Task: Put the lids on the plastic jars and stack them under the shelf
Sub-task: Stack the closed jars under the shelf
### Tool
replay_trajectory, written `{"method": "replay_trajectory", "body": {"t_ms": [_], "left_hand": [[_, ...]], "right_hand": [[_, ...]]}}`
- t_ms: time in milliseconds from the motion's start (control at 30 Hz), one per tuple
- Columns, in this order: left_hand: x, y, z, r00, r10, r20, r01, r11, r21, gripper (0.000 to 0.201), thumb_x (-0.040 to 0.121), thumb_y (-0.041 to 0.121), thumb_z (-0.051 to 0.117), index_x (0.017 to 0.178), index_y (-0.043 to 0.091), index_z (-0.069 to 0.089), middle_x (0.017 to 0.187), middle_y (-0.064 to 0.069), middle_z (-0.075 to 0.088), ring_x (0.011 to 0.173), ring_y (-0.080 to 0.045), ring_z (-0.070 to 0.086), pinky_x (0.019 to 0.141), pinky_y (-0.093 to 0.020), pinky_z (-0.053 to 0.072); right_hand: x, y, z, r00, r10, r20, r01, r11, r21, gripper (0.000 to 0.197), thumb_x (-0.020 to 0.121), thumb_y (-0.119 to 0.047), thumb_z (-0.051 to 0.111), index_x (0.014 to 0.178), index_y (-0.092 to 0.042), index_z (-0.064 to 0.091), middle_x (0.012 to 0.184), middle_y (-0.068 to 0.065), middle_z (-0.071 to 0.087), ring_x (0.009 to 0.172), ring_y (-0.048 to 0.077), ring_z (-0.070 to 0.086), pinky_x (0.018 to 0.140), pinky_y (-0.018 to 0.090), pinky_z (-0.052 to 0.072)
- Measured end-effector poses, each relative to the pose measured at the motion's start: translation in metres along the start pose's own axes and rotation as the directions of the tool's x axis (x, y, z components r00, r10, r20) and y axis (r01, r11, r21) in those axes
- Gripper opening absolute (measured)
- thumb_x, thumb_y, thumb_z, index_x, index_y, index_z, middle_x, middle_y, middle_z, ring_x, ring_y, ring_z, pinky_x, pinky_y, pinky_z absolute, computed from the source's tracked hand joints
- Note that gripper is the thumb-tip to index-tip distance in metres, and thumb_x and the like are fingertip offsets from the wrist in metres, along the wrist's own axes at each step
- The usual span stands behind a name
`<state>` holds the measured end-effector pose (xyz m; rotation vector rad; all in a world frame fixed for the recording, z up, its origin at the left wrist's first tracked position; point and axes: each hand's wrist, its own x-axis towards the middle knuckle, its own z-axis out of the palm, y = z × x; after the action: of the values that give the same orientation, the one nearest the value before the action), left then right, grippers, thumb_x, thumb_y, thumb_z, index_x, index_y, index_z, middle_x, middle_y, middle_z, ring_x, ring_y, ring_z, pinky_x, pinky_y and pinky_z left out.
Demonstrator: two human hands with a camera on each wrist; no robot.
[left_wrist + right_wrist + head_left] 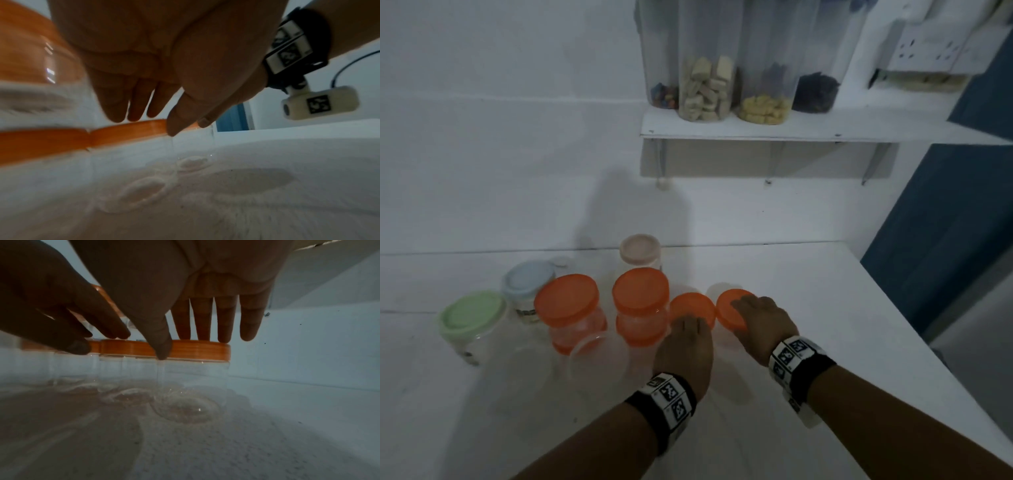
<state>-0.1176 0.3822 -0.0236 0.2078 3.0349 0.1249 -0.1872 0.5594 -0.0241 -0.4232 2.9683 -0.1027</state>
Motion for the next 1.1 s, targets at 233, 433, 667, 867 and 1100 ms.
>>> {"method": "replay_trajectory", "body": {"t_ms": [233, 433, 667, 867, 1100], "left_hand": [[0.073, 0.030, 0.013, 0.974, -0.086, 0.212, 0.089, 0.996, -0.001, 0.079, 0.103, 0.014, 0.044, 0.164, 0.002, -0.005, 0.172, -0.018, -0.007, 0.160, -0.036, -0.006, 0.129, -0.046, 0.014], [0.140, 0.041, 0.007, 0.971, -0.125, 0.203, 0.146, 0.985, -0.095, 0.089, 0.098, 0.024, 0.052, 0.164, 0.008, -0.006, 0.174, -0.012, -0.009, 0.160, -0.030, -0.008, 0.129, -0.046, 0.000], [0.184, 0.050, 0.006, 0.978, -0.069, 0.198, 0.100, 0.984, -0.148, 0.094, 0.095, 0.023, 0.058, 0.165, 0.012, -0.004, 0.174, -0.006, -0.009, 0.160, -0.024, -0.009, 0.129, -0.043, 0.001], [0.203, 0.054, 0.006, 0.980, -0.090, 0.178, 0.112, 0.987, -0.116, 0.093, 0.095, 0.025, 0.057, 0.165, 0.014, -0.003, 0.174, -0.006, -0.012, 0.160, -0.025, -0.011, 0.129, -0.045, -0.002], [0.236, 0.057, -0.001, 0.982, -0.136, 0.128, 0.152, 0.981, -0.118, 0.086, 0.086, 0.028, 0.065, 0.158, 0.024, 0.018, 0.162, -0.013, 0.008, 0.147, -0.040, 0.016, 0.118, -0.048, 0.030]], "right_hand": [[0.044, 0.075, 0.003, 0.998, 0.009, 0.059, -0.009, 1.000, -0.005, 0.061, 0.103, -0.026, 0.051, 0.160, -0.027, 0.029, 0.169, 0.002, 0.025, 0.152, 0.031, 0.026, 0.117, 0.048, 0.039], [0.099, 0.117, -0.009, 0.999, 0.030, 0.013, -0.031, 0.997, 0.066, 0.055, 0.102, -0.023, 0.054, 0.155, -0.025, 0.037, 0.161, 0.006, 0.036, 0.147, 0.032, 0.035, 0.112, 0.049, 0.044], [0.135, 0.136, -0.003, 1.000, 0.007, -0.027, -0.003, 0.989, 0.146, 0.050, 0.104, -0.025, 0.052, 0.153, -0.026, 0.042, 0.165, 0.004, 0.034, 0.152, 0.028, 0.027, 0.117, 0.049, 0.039], [0.157, 0.142, -0.002, 0.999, 0.030, -0.043, -0.022, 0.987, 0.161, 0.050, 0.103, -0.026, 0.052, 0.152, -0.028, 0.041, 0.165, 0.002, 0.032, 0.154, 0.027, 0.025, 0.122, 0.047, 0.032], [0.173, 0.145, -0.003, 0.994, 0.049, -0.102, -0.044, 0.998, 0.055, 0.052, 0.101, -0.038, 0.050, 0.151, -0.031, 0.038, 0.158, 0.004, 0.031, 0.136, 0.031, 0.034, 0.108, 0.045, 0.038]]}}
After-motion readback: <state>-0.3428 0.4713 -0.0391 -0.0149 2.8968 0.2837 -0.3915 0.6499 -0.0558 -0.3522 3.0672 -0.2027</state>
